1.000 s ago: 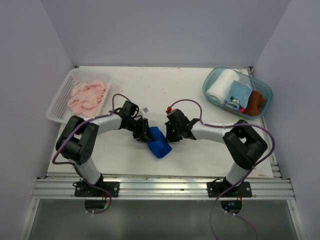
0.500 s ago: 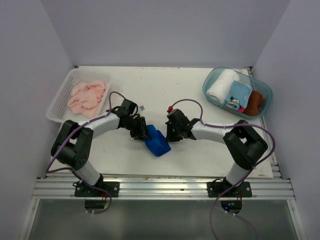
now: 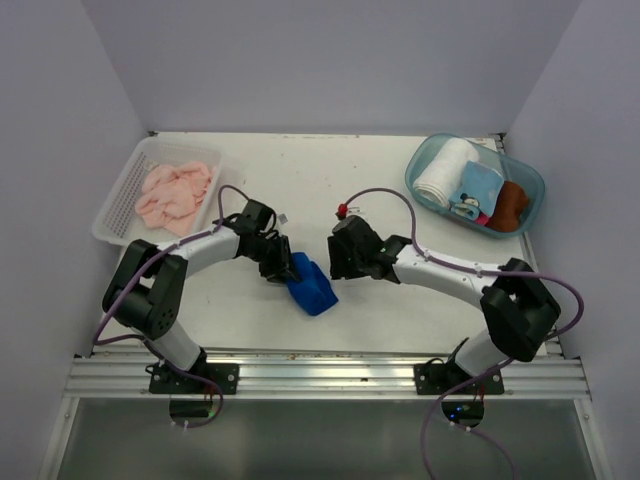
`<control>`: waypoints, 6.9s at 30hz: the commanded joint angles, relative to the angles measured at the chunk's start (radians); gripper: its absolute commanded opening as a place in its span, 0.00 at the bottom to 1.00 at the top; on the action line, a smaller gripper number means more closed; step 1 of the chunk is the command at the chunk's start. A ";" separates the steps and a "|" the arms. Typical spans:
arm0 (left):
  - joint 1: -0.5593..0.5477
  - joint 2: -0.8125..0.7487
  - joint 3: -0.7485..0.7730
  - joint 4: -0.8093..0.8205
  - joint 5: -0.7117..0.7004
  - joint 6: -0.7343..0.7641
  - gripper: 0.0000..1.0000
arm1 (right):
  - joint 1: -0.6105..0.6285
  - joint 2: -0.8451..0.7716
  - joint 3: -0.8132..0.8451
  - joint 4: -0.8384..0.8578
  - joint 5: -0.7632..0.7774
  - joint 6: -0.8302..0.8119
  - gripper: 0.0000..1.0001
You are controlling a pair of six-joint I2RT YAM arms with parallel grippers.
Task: Roll the towels
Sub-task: Roll the towel, then place the rolled towel into the container
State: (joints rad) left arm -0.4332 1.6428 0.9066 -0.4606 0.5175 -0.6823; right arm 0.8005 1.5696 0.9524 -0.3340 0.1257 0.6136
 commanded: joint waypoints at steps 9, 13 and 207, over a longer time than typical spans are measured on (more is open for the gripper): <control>-0.002 0.012 -0.011 -0.041 -0.042 -0.028 0.23 | 0.434 0.077 0.304 -0.172 0.514 -0.235 0.63; -0.002 0.015 -0.006 -0.042 -0.040 -0.028 0.24 | 0.529 0.180 0.384 -0.191 0.624 -0.310 0.63; -0.036 0.054 0.018 0.143 -0.007 -0.209 0.47 | 0.430 0.412 0.391 -0.247 0.555 -0.161 0.46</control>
State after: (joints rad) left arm -0.4606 1.7241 0.9092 -0.2981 0.5228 -0.8978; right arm 1.2480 1.9720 1.3659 -0.6140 0.6651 0.4171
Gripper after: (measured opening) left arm 0.455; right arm 0.509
